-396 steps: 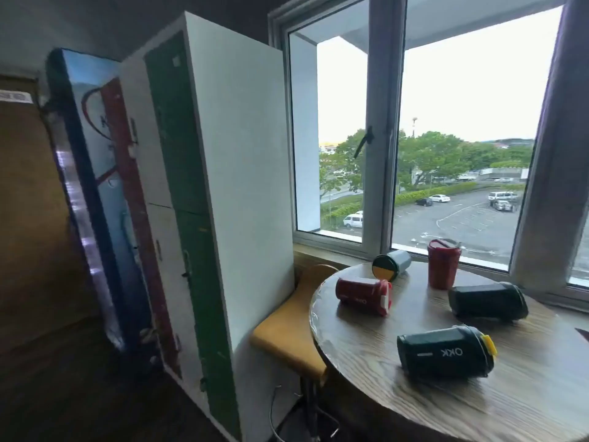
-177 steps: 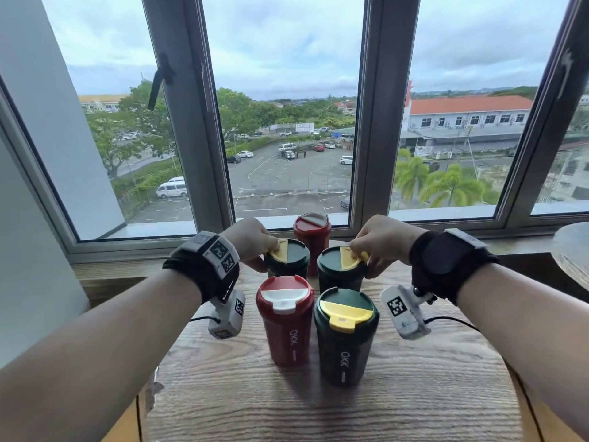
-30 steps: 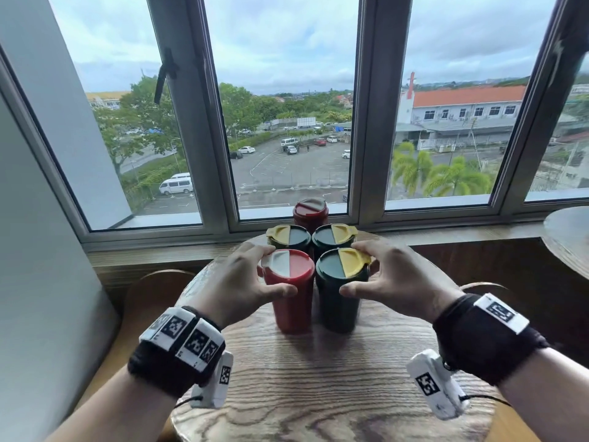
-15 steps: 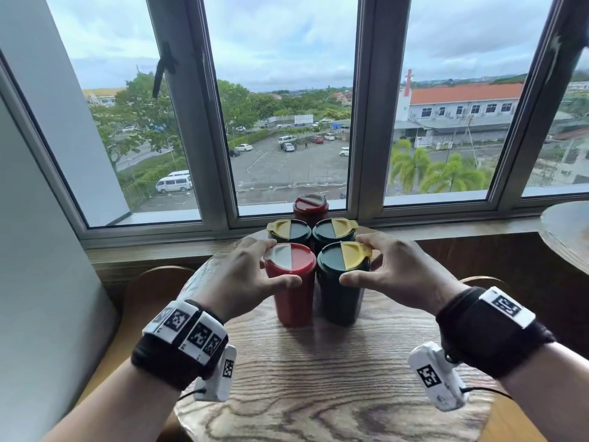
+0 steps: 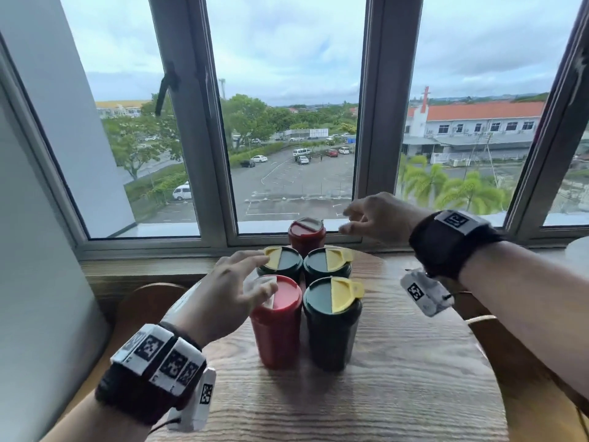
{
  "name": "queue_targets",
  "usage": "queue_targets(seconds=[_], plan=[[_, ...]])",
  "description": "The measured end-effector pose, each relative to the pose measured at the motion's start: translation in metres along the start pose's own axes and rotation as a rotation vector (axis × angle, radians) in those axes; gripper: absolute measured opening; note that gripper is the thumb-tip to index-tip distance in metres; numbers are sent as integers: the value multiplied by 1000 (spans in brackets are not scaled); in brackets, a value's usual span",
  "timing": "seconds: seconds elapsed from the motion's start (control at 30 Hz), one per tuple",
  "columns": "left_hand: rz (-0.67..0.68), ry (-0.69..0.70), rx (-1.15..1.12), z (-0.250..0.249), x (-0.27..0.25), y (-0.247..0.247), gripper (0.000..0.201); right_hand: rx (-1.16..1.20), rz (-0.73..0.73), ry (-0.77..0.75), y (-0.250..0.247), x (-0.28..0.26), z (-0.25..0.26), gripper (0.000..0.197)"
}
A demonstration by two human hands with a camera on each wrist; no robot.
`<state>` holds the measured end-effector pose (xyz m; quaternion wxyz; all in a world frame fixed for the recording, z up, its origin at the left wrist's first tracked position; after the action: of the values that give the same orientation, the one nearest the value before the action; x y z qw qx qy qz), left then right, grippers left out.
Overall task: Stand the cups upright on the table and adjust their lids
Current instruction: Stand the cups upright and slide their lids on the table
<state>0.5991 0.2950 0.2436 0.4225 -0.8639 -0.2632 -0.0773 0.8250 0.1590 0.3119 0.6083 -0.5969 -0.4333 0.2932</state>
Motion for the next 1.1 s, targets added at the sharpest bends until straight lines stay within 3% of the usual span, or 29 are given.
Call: queue_targets(seconds=[0.13,0.27,0.4,0.53,0.8,1.1], plan=[[-52,-51,-8,1,0,1,50,-72,69,-118,25,67,9,57],[-86,-118,-1,4,-5,-3,66,-69,149,-88,56,127,0,57],[-114,-169,27,3,-10,-4,74,316,304,-5,93,164,-7,31],[-125,-212,30,1,-12,-4,83,433,306,-107,92,175,3,12],[-144,-230,58,3,-12,-3,62,387,335,-404,75,170,38,19],[-156,-221,25,5,-13,-2,61,336,360,-487,75,159,49,24]])
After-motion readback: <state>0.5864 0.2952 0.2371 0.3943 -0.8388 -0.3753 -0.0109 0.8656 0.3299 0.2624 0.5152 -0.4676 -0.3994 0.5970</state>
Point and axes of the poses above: each hand's wrist, its own x-axis towards the middle knuckle, its own y-axis out of the palm, z = x × y, the point moved 9 cm from there along x, towards the middle knuckle, and after that the axes turned 14 degrees about -x, right-handed, at the moved point
